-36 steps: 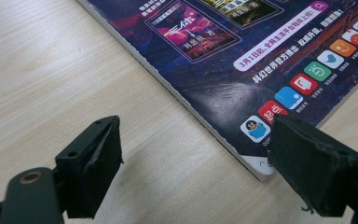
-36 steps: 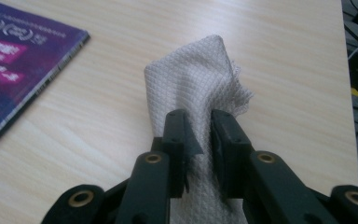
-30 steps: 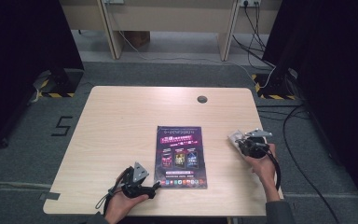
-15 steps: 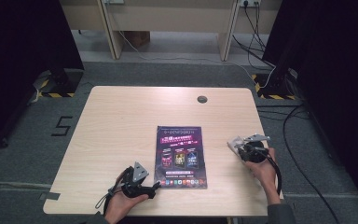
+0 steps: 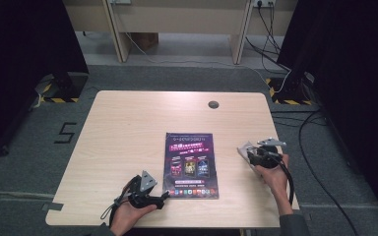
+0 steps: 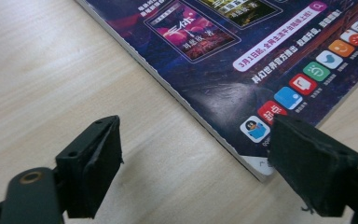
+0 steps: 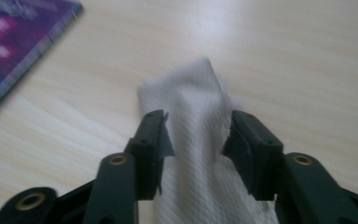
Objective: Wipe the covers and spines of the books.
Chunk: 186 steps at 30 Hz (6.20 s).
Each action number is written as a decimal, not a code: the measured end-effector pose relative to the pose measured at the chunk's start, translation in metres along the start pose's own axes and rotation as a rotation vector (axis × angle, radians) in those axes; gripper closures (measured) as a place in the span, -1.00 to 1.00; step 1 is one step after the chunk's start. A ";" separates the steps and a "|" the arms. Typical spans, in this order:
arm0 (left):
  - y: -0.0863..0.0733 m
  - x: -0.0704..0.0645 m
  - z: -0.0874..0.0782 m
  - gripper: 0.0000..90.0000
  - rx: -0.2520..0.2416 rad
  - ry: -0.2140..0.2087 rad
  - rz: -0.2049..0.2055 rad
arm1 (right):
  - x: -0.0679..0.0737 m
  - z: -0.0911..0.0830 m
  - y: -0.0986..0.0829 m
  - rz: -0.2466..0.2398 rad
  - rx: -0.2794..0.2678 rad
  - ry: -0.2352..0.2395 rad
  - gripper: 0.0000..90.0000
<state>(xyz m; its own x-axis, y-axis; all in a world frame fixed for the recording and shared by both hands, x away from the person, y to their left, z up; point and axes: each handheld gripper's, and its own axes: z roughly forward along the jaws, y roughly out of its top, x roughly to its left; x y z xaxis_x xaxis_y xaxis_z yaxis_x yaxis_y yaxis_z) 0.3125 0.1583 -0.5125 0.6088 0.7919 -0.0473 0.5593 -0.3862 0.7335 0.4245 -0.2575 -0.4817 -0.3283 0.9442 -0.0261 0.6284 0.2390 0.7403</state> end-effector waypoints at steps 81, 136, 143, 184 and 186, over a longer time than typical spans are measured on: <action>0.019 -0.004 0.026 -0.33 -0.021 -0.044 -0.054 | 0.101 0.046 0.007 0.279 0.060 0.454 -0.10; -0.003 0.057 -0.023 -0.42 -0.067 -0.026 -0.160 | 0.142 0.009 0.118 -0.380 0.179 0.332 0.86; -0.002 0.054 -0.020 -0.42 -0.061 -0.031 -0.152 | 0.146 0.001 0.147 -0.466 0.175 0.237 0.86; -0.003 0.062 -0.022 -0.41 -0.051 0.008 -0.168 | 0.235 0.026 0.122 -0.716 0.320 0.322 0.83; -0.003 0.063 -0.023 -0.41 -0.050 0.010 -0.169 | 0.237 0.028 0.118 -0.702 0.323 0.339 0.82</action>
<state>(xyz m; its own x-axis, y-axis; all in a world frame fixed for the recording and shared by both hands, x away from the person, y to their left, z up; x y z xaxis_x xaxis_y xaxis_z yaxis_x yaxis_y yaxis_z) 0.3367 0.2203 -0.5024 0.5029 0.8482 -0.1665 0.6247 -0.2235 0.7482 0.4403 0.0012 -0.4198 -0.8794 0.4458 -0.1670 0.3538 0.8467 0.3974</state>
